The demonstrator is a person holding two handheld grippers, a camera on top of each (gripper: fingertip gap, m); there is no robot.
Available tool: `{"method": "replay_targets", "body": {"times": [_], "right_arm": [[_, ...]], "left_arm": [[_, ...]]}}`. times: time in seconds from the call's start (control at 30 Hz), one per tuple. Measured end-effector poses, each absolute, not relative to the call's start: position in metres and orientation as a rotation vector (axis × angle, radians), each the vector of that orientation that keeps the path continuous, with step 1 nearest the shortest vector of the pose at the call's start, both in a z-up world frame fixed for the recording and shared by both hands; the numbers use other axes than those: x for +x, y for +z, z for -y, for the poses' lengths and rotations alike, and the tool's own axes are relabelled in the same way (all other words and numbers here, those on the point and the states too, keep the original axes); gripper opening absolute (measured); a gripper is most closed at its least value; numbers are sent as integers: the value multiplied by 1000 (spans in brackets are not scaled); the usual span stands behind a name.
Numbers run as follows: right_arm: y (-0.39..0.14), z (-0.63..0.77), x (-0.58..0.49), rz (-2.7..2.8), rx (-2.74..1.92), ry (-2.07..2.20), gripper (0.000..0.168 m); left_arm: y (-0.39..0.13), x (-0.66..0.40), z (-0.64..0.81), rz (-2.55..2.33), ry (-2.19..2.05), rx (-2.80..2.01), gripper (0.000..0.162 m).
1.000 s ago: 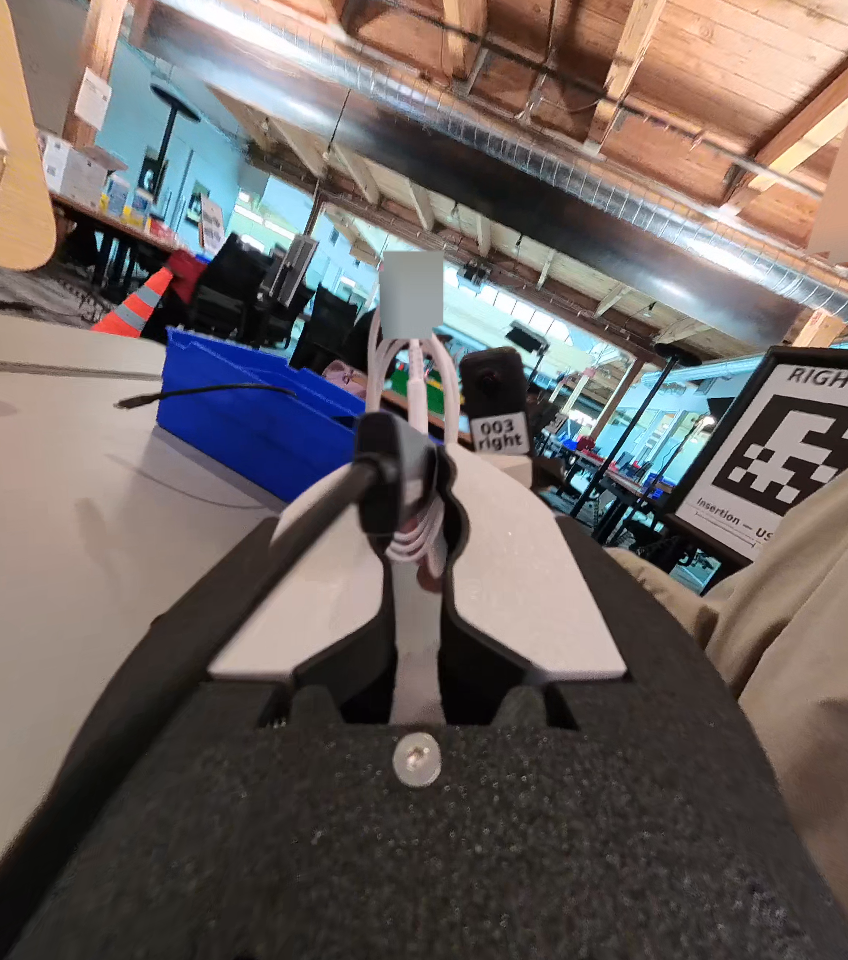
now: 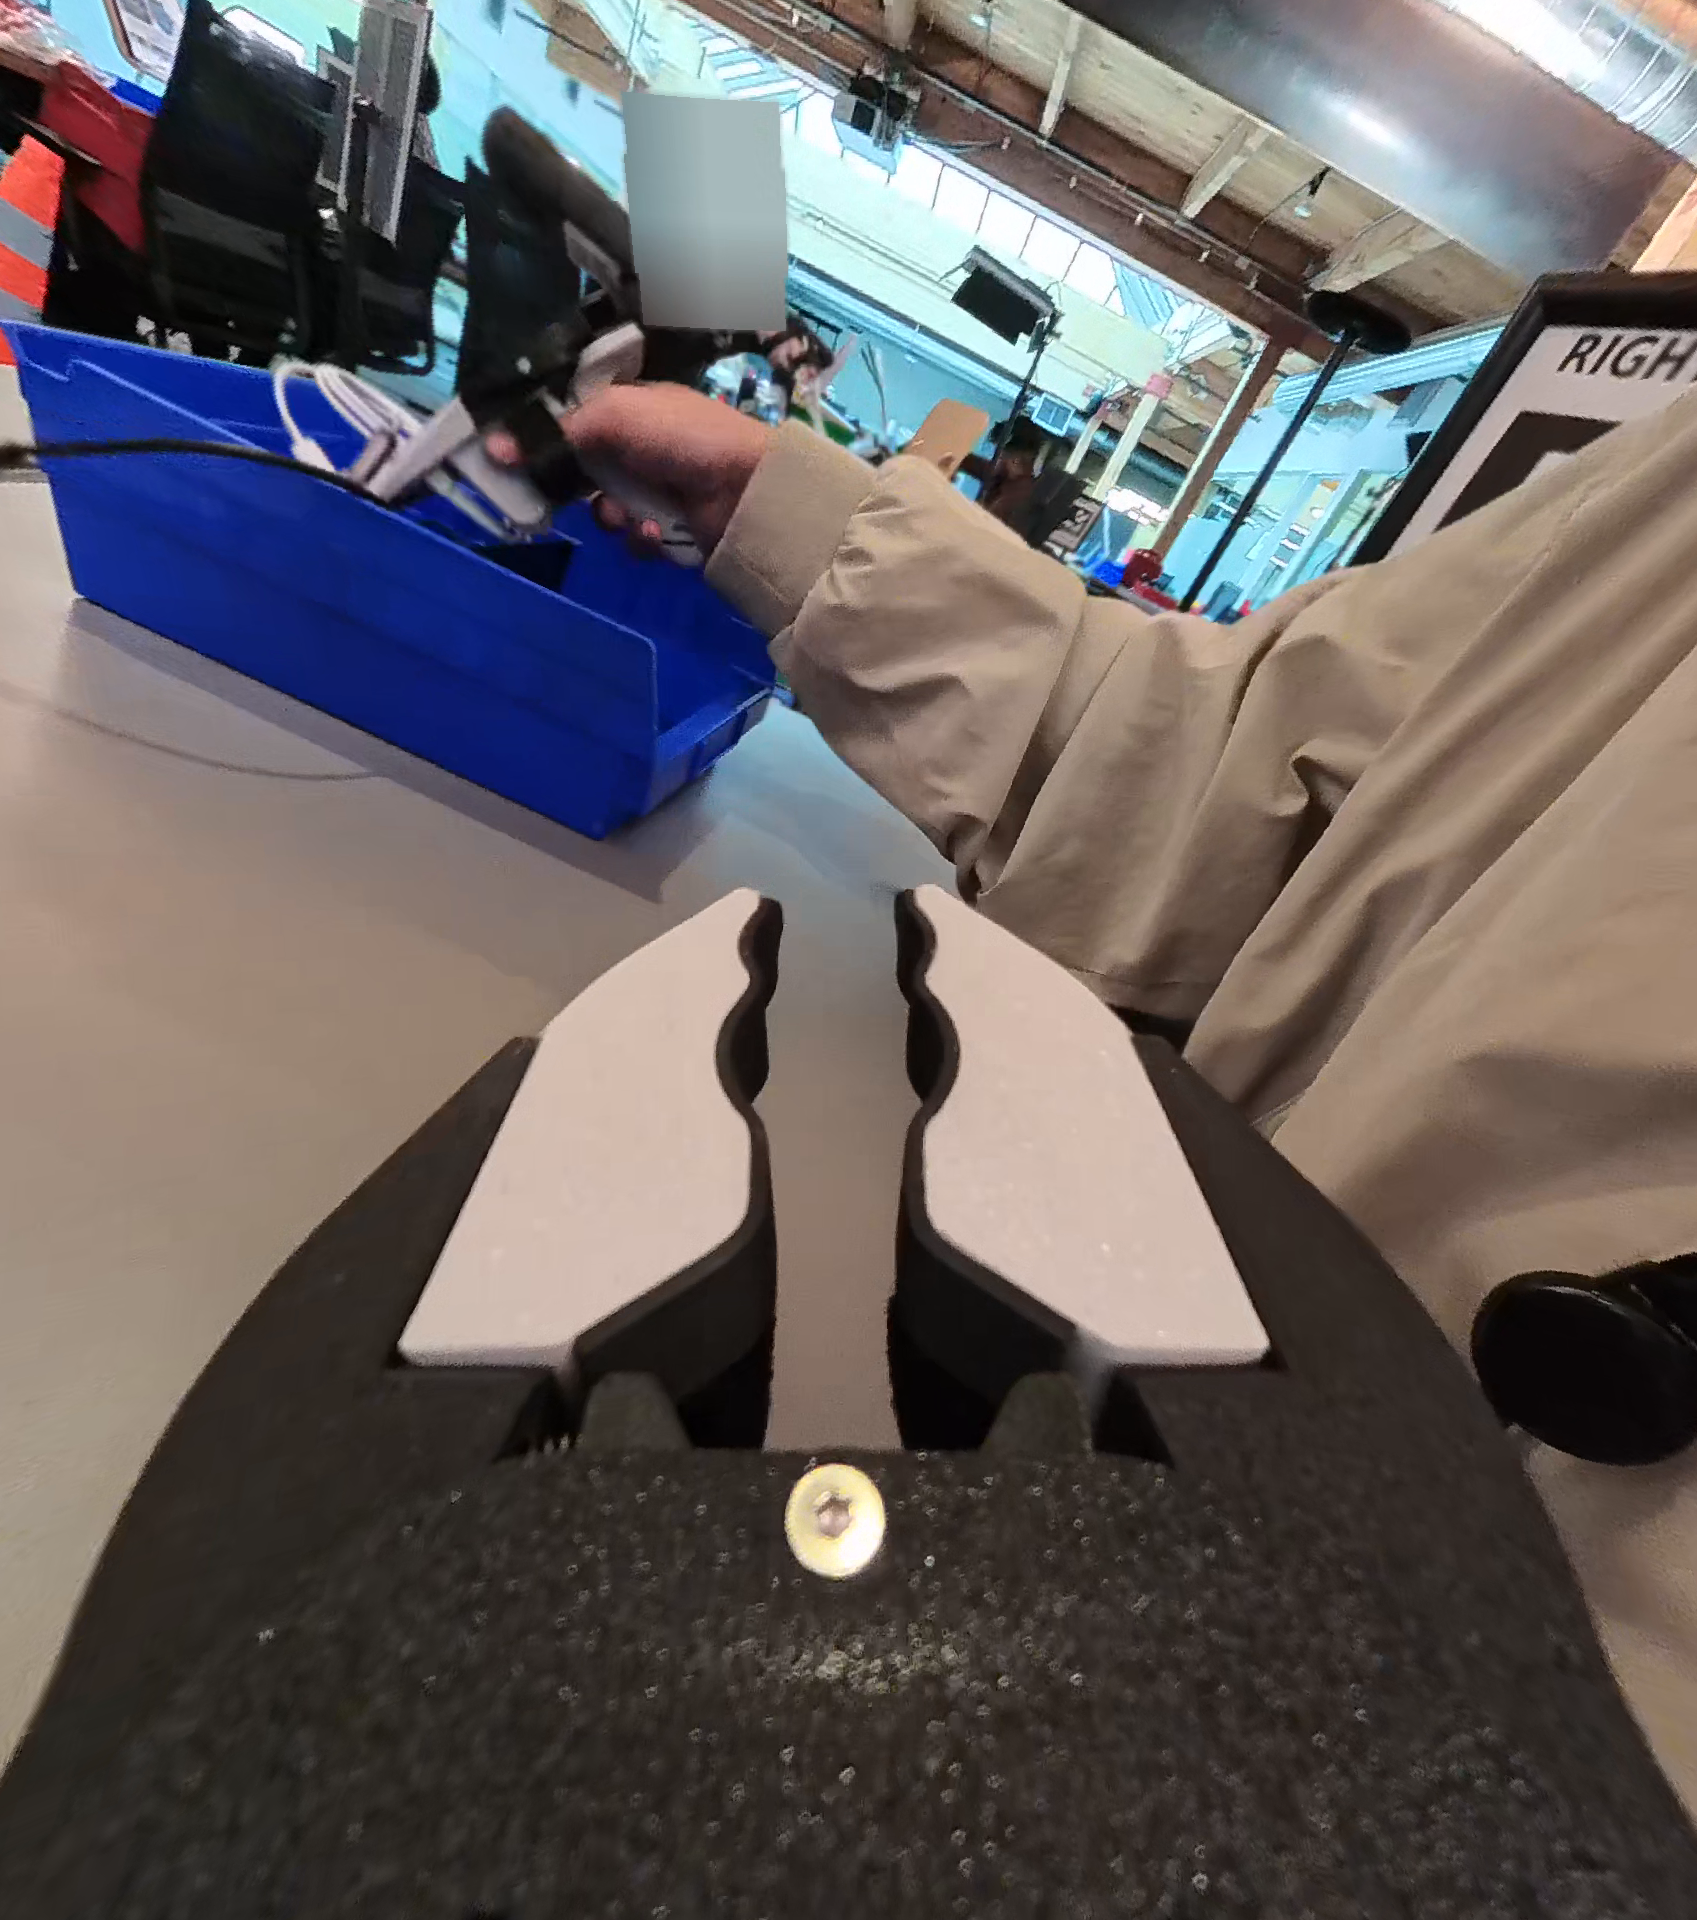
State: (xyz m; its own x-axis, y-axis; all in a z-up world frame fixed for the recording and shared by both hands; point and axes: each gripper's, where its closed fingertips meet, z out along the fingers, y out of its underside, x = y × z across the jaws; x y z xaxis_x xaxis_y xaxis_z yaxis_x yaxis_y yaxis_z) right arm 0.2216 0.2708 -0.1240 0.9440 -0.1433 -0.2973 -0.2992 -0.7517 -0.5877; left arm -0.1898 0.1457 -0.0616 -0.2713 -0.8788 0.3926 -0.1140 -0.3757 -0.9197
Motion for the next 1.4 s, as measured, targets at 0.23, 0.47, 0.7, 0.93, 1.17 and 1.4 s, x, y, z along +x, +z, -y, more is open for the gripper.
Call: {"method": "replay_targets", "body": {"times": [0.23, 0.47, 0.7, 0.93, 1.17, 1.4], "right_arm": [[-155, -269, 248, -312, -2777, 10, 28], [-97, -274, 244, -284, -2534, 54, 44], [-16, -215, 174, -216, -1966, -26, 60], [-81, -126, 122, -414, -1820, -251, 52], [-104, -108, 100, -348, -1814, -376, 54], [-113, -119, 103, -386, -1850, -292, 54]], "left_arm": [[-63, -206, -150, -1276, -1562, -1448, 25], [-49, -260, -206, -1087, -1166, -1504, 34], [-47, -374, -297, -663, -765, -1637, 38], [-100, -436, -327, -514, -681, -1876, 41], [-114, -444, -343, -476, -603, -1881, 39], [-117, -441, -330, -509, -575, -1889, 38]]}}
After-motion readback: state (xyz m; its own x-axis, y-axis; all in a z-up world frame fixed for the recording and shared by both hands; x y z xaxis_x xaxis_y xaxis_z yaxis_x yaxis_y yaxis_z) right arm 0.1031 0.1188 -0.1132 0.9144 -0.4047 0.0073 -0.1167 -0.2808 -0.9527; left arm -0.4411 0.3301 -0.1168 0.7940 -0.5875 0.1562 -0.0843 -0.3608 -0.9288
